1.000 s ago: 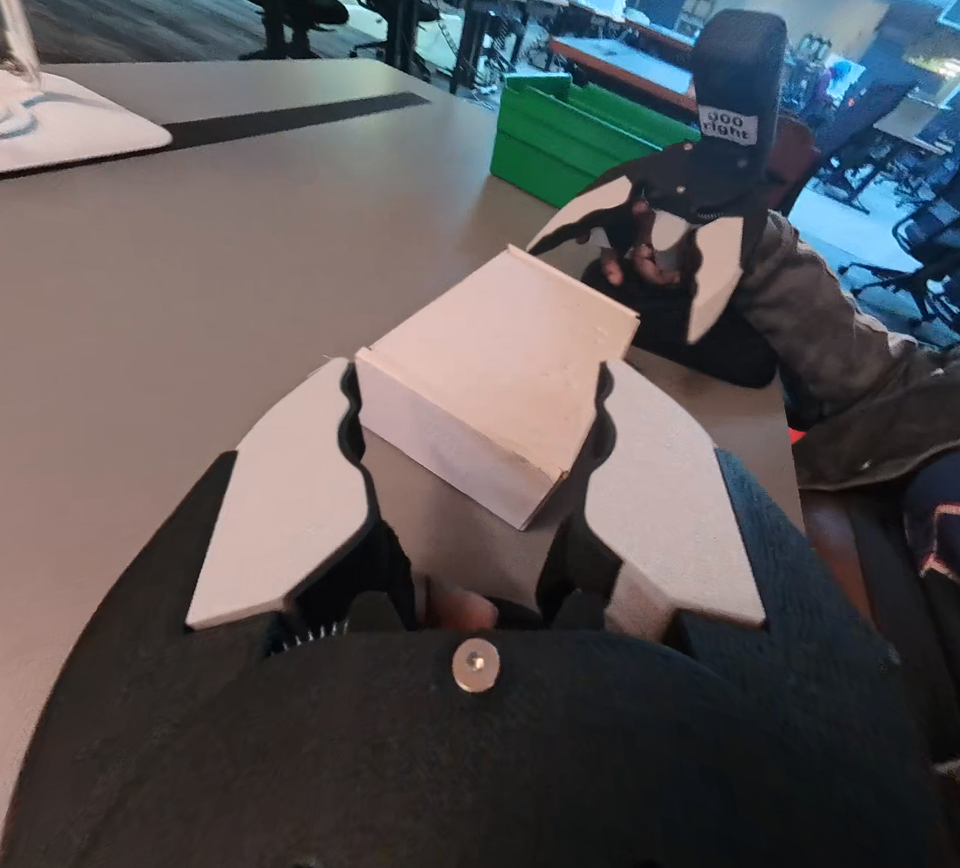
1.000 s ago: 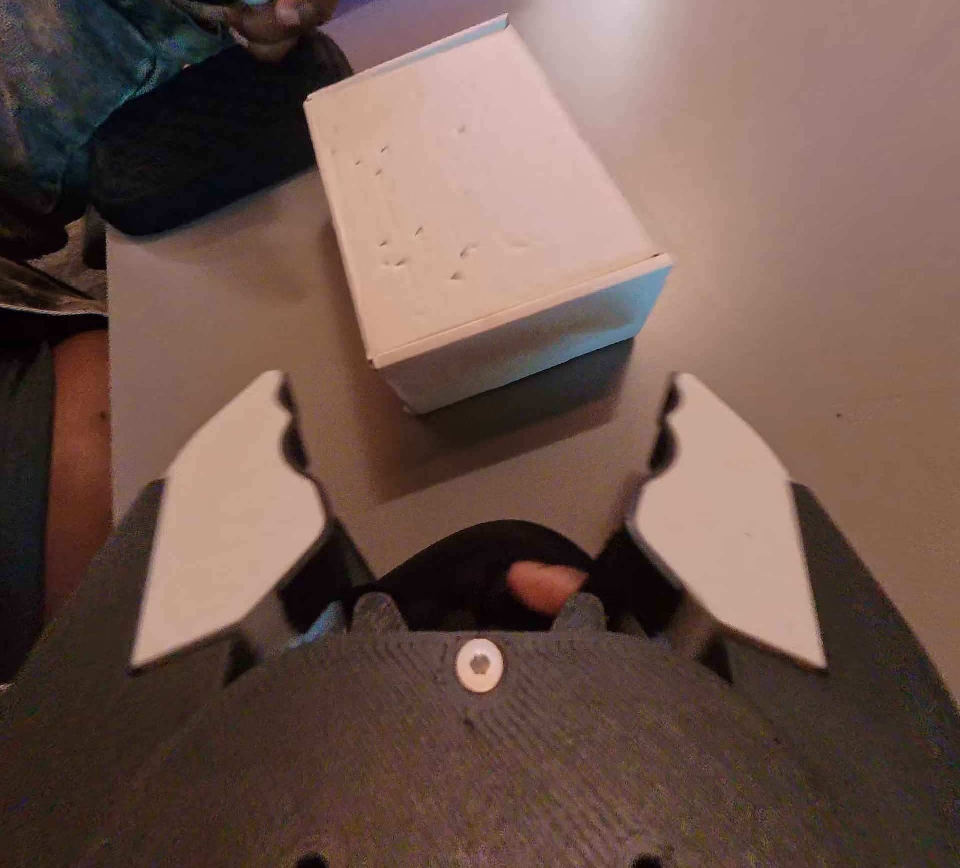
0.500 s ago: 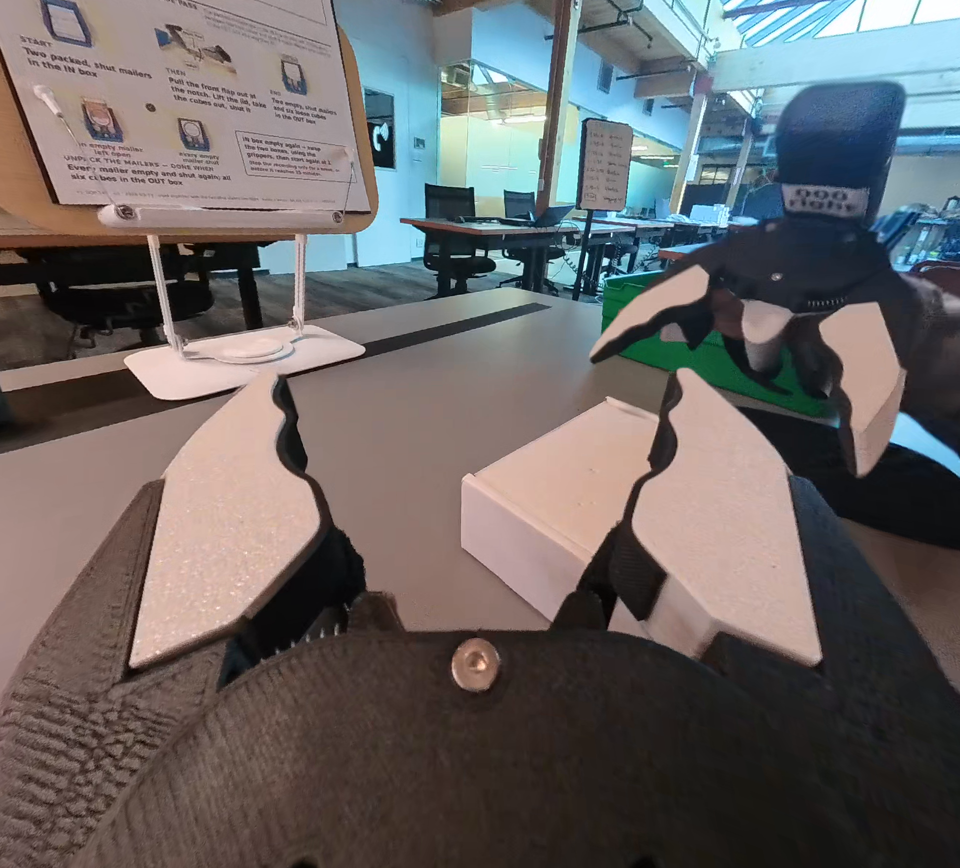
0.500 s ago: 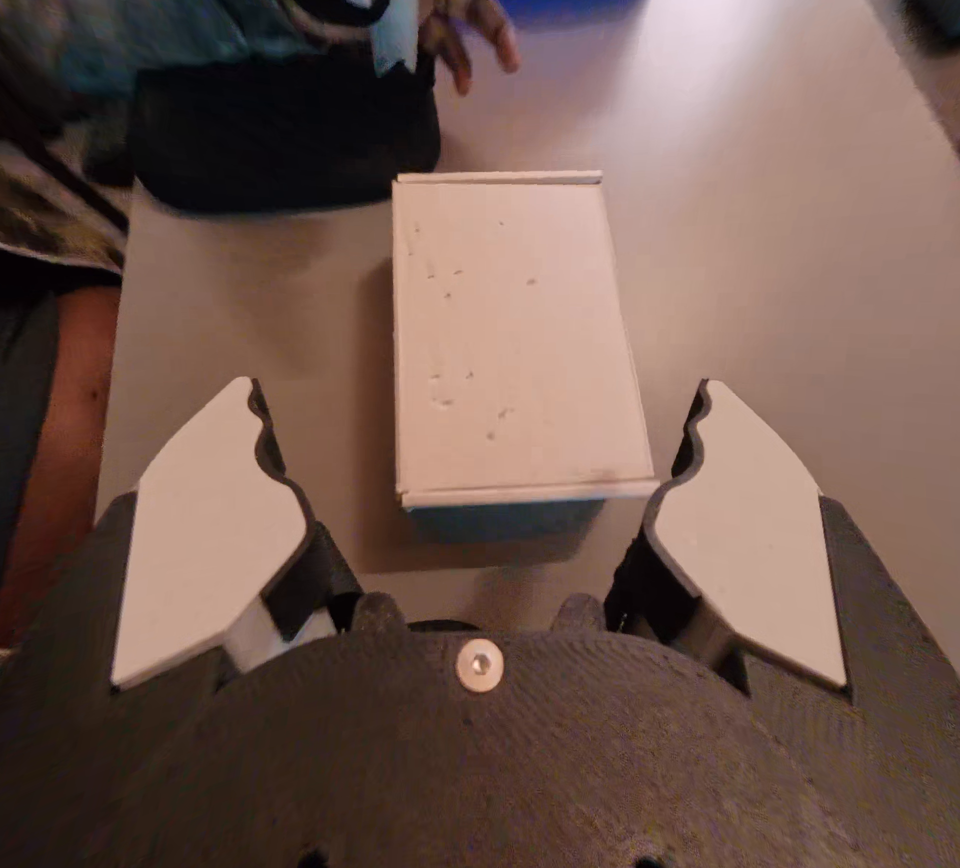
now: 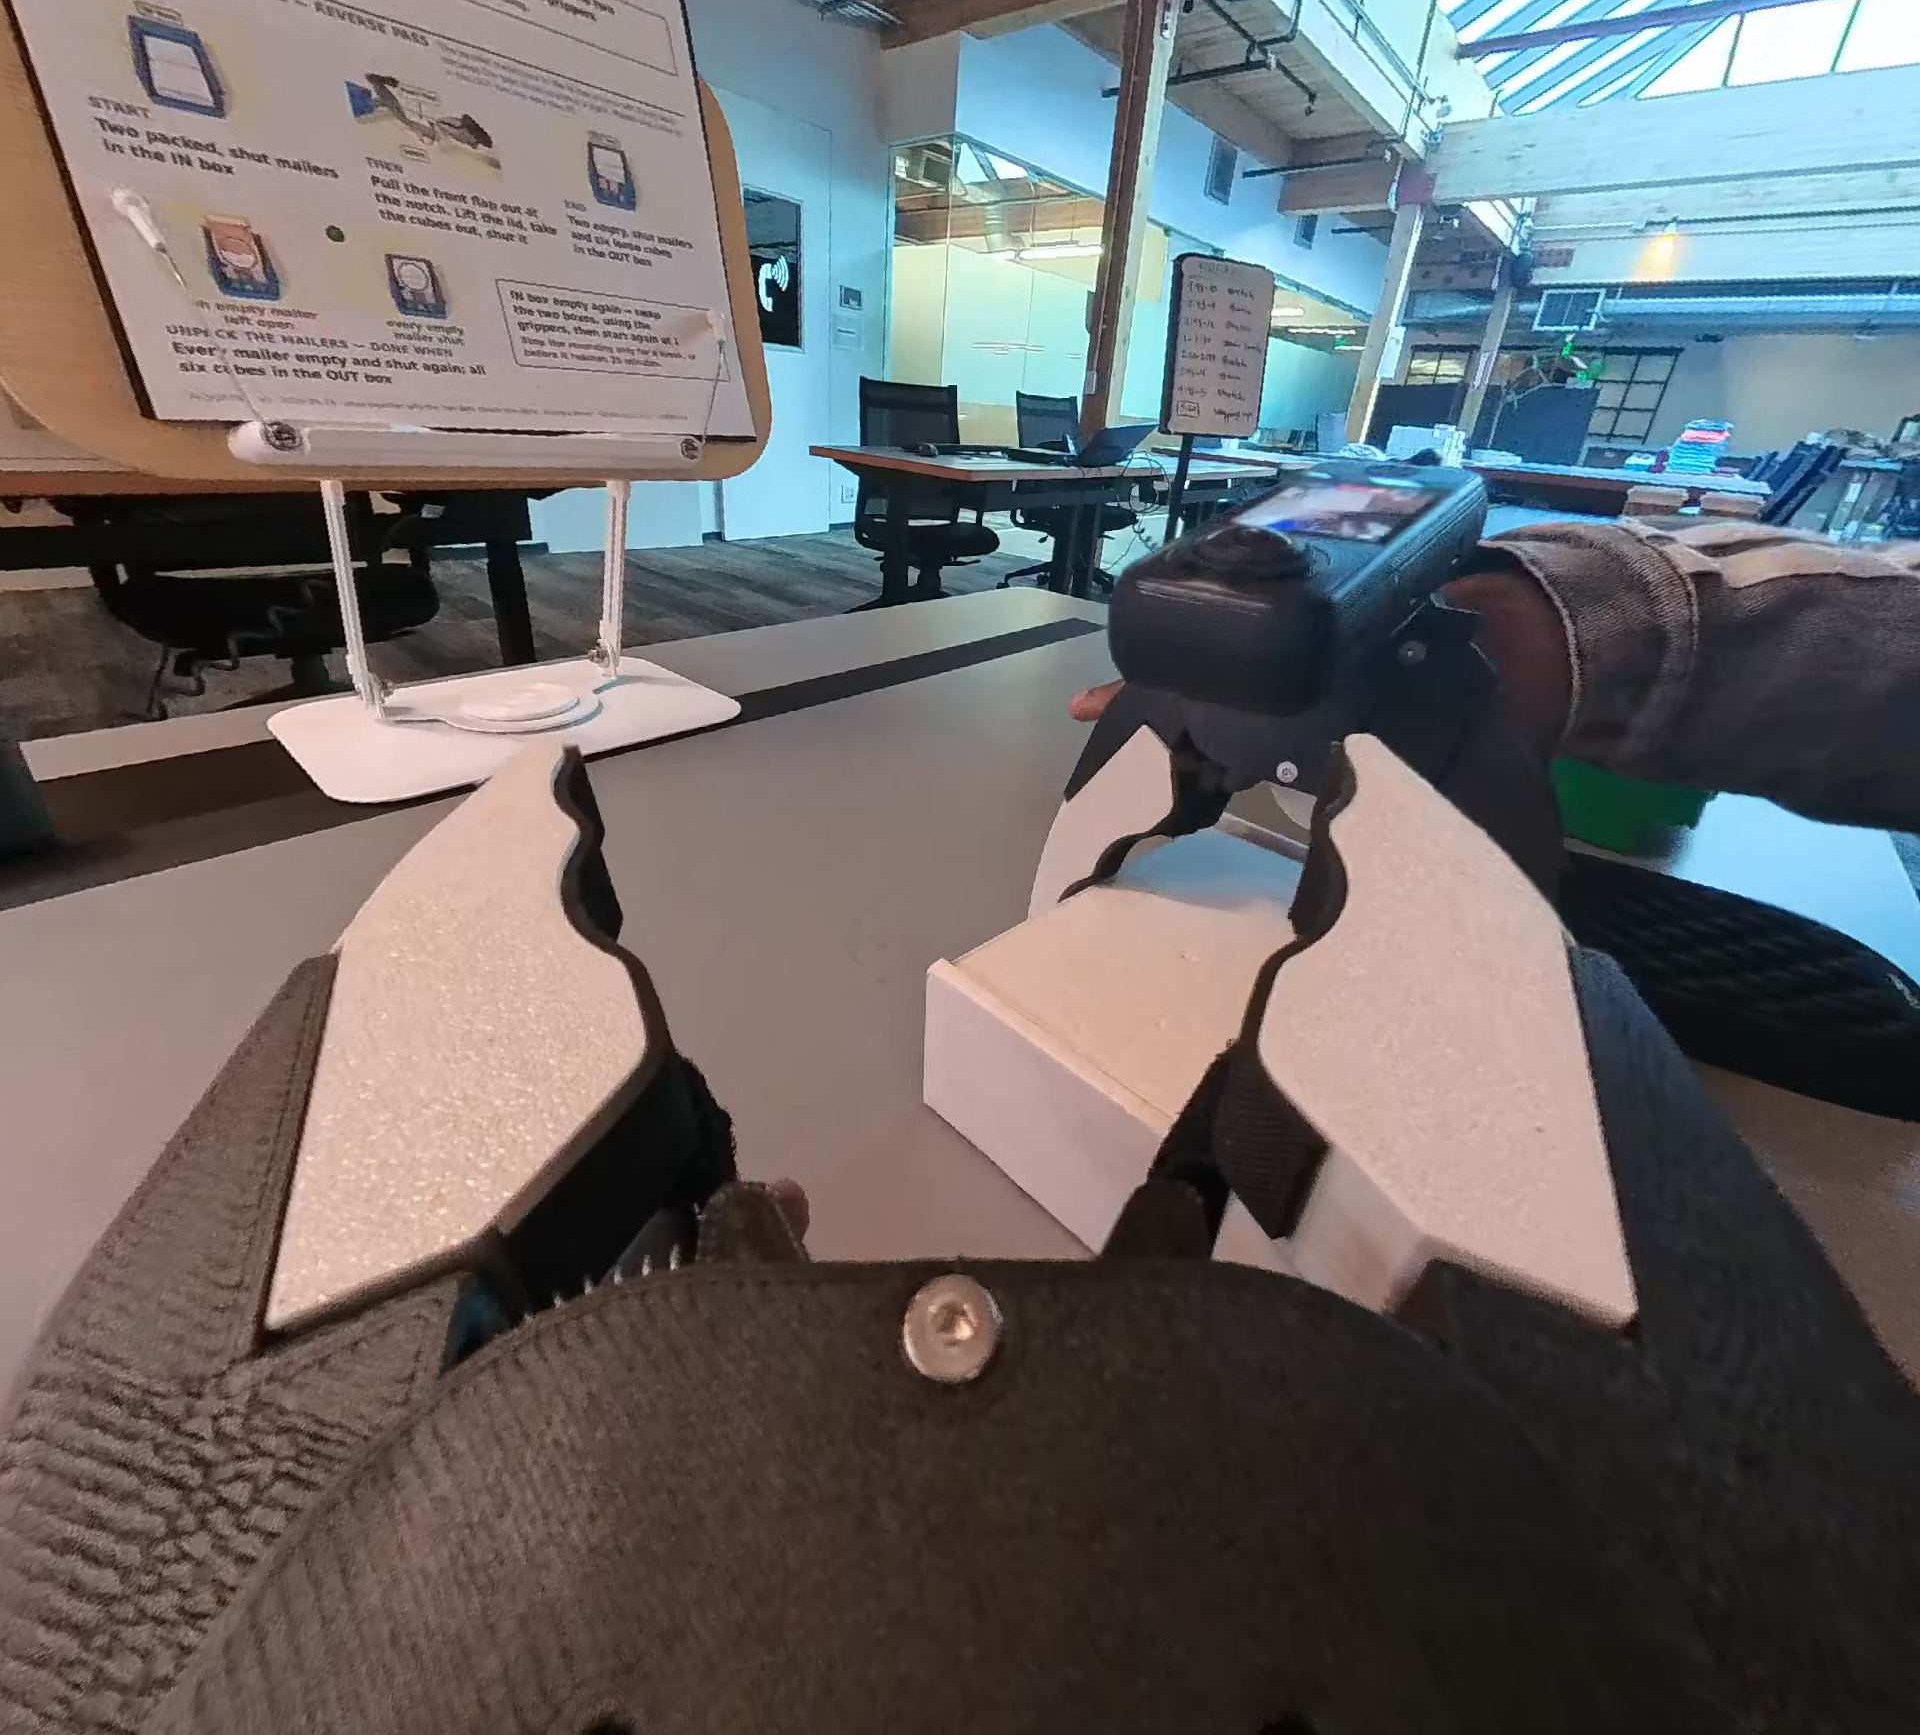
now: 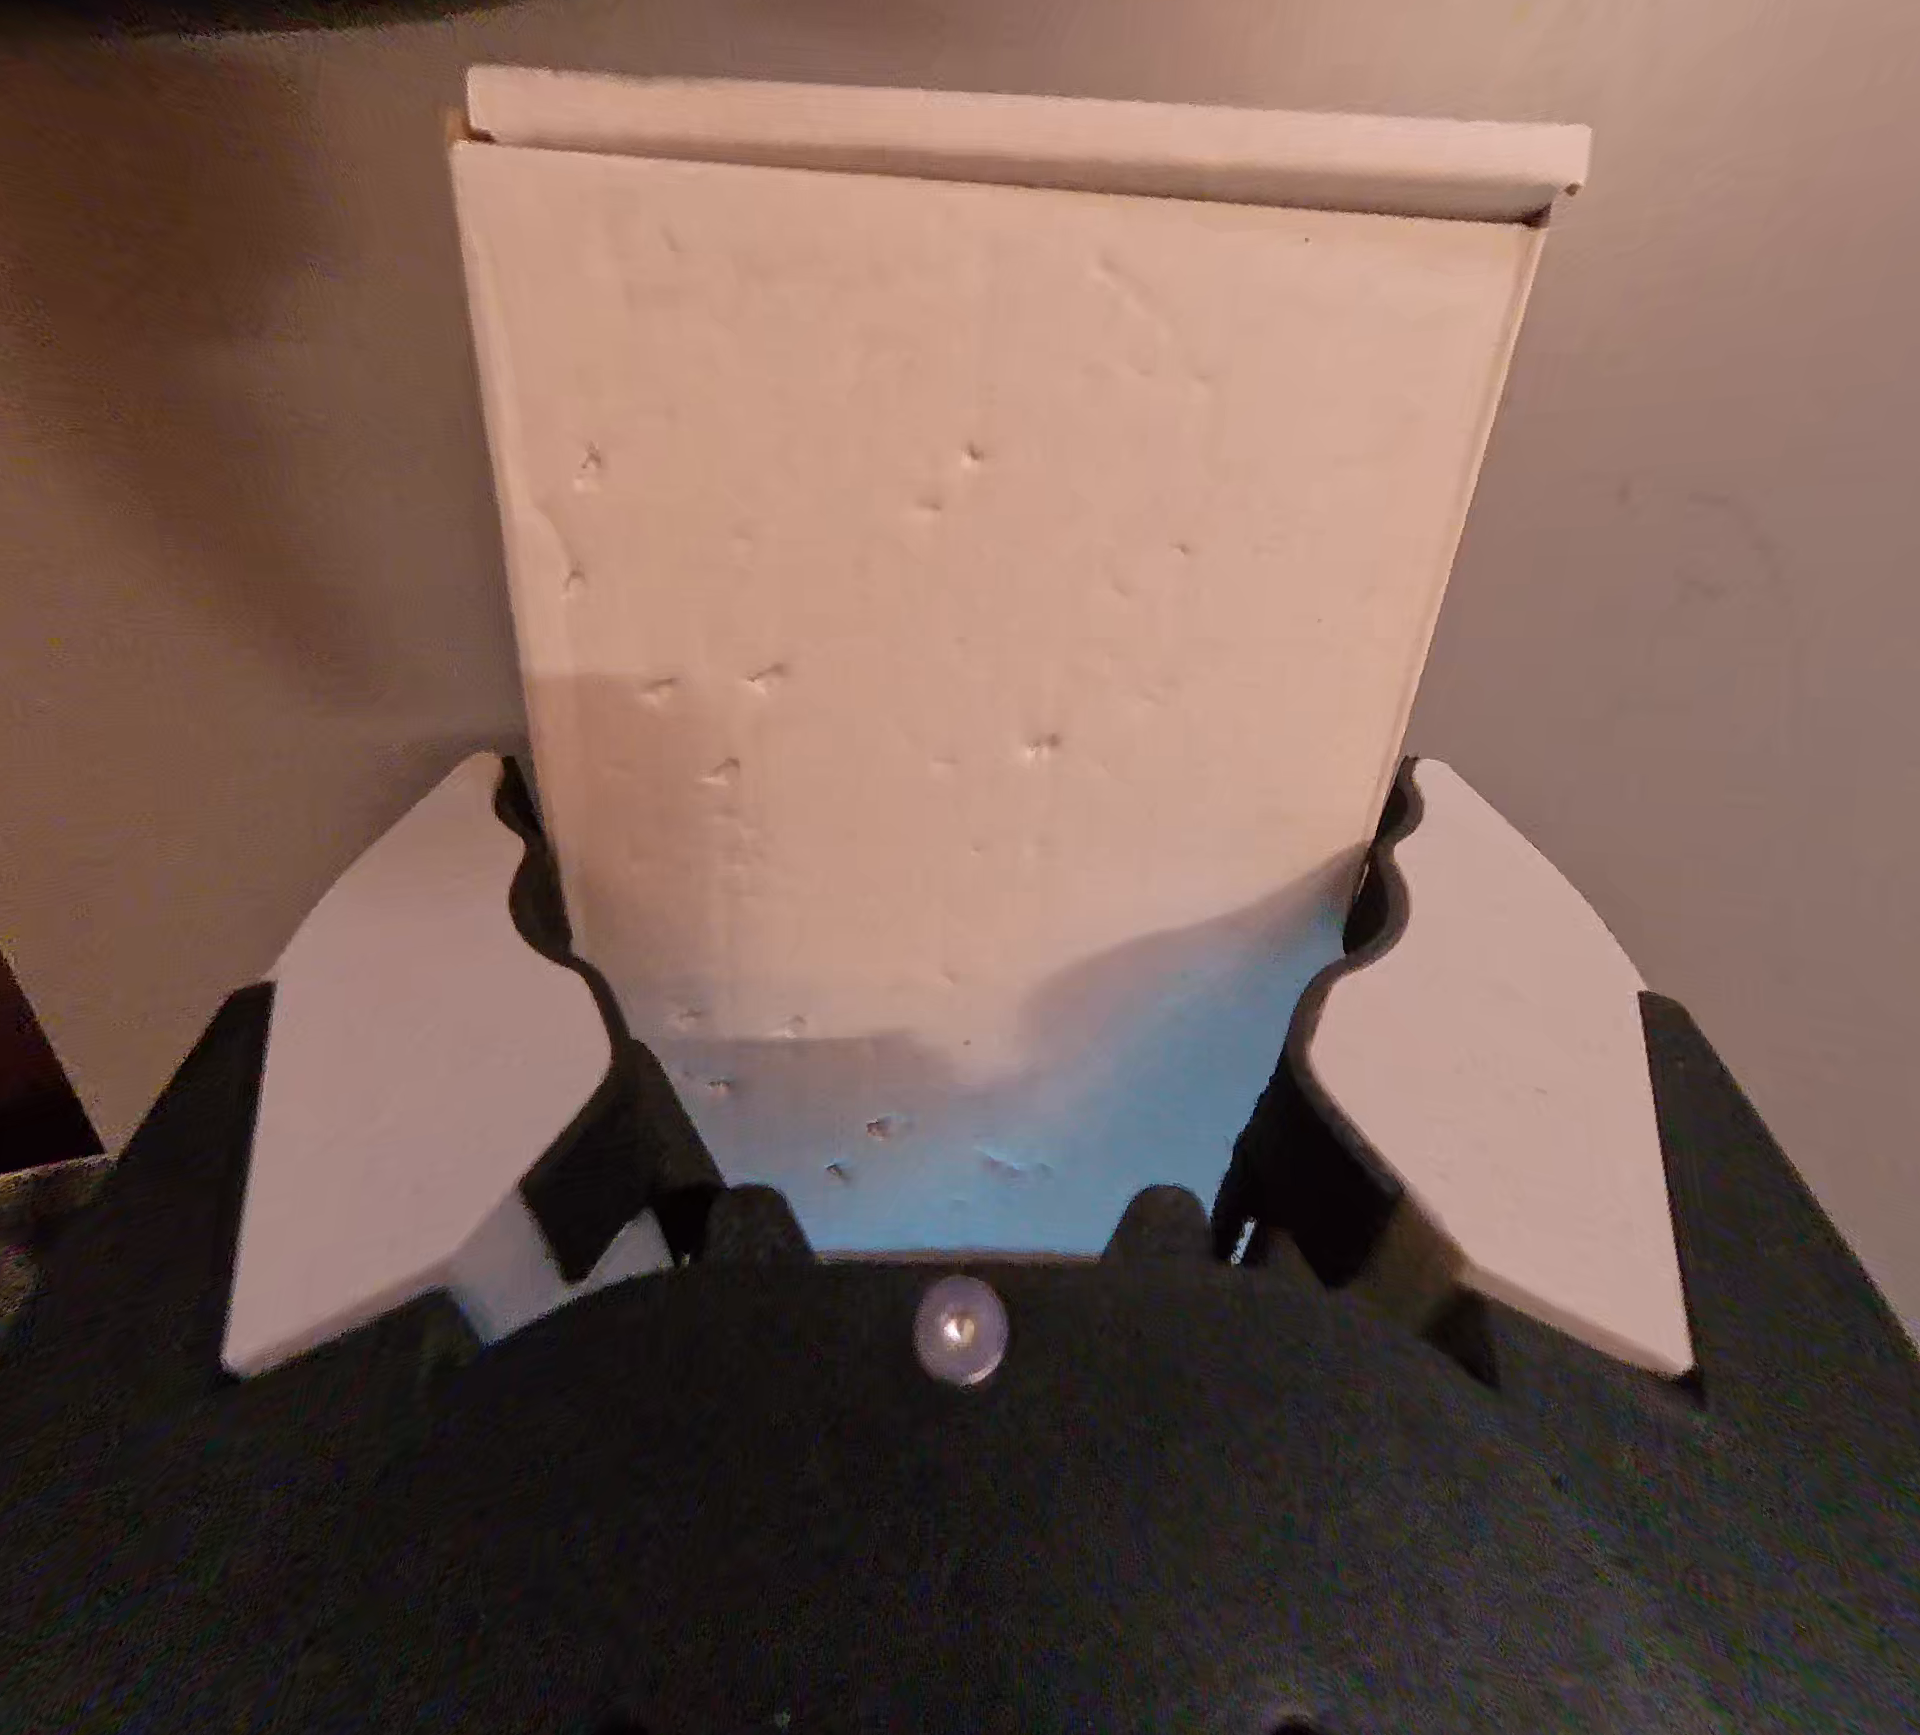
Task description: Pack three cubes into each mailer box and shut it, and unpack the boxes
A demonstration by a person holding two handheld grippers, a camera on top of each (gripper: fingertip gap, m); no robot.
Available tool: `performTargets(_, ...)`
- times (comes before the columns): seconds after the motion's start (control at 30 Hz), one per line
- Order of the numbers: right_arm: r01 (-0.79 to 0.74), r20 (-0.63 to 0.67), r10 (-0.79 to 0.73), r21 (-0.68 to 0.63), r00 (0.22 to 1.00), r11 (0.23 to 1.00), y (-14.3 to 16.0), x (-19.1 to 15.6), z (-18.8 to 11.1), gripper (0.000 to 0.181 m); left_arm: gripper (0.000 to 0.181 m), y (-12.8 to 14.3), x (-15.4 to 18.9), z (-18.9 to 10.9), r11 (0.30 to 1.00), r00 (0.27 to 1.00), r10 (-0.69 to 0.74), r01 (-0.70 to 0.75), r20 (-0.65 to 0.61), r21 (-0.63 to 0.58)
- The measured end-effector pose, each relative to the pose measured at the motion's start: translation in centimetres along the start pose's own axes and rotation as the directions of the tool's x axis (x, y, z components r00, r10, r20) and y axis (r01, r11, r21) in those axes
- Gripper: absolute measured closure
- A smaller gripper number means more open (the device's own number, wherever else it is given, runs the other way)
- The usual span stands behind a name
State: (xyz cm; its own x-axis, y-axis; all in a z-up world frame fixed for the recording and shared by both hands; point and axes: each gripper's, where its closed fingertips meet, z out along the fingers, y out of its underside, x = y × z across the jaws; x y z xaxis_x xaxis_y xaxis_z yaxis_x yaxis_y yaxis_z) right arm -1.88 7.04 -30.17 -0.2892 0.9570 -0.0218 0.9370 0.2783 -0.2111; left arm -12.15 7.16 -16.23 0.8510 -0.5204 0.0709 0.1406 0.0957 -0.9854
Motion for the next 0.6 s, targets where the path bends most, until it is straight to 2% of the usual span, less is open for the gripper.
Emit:
performTargets(0.1, 0.004, 0.001, -0.004, -0.005, 1.0, 1.0, 0.1, 0.0, 0.0, 0.035, 0.055, 0.0, 0.0, 0.0, 1.0, 1.0, 0.008, -0.008, -0.001, -0.002)
performTargets(0.37, 0.043, -0.005, -0.044, -0.121, 0.999, 0.992, 0.6, 0.0, 0.0, 0.036, 0.057, 0.3, 0.0, 0.0, 0.999, 1.0, 0.024, -0.024, 0.0, -0.023)
performTargets(0.53, 0.039, -0.01, -0.041, -0.12, 0.999, 0.992, -0.2, 0.2, -1.5, 0.052, 0.058, 0.4, -0.1, 0.0, 0.999, 1.0, 0.026, -0.026, 0.003, -0.032)
performTargets(0.6, 0.04, -0.026, -0.045, -0.15, 0.999, 0.988, 0.0, 0.4, -1.9, 0.05, 0.059, 0.3, -0.2, 0.0, 0.999, 0.999, 0.031, -0.031, 0.009, -0.026)
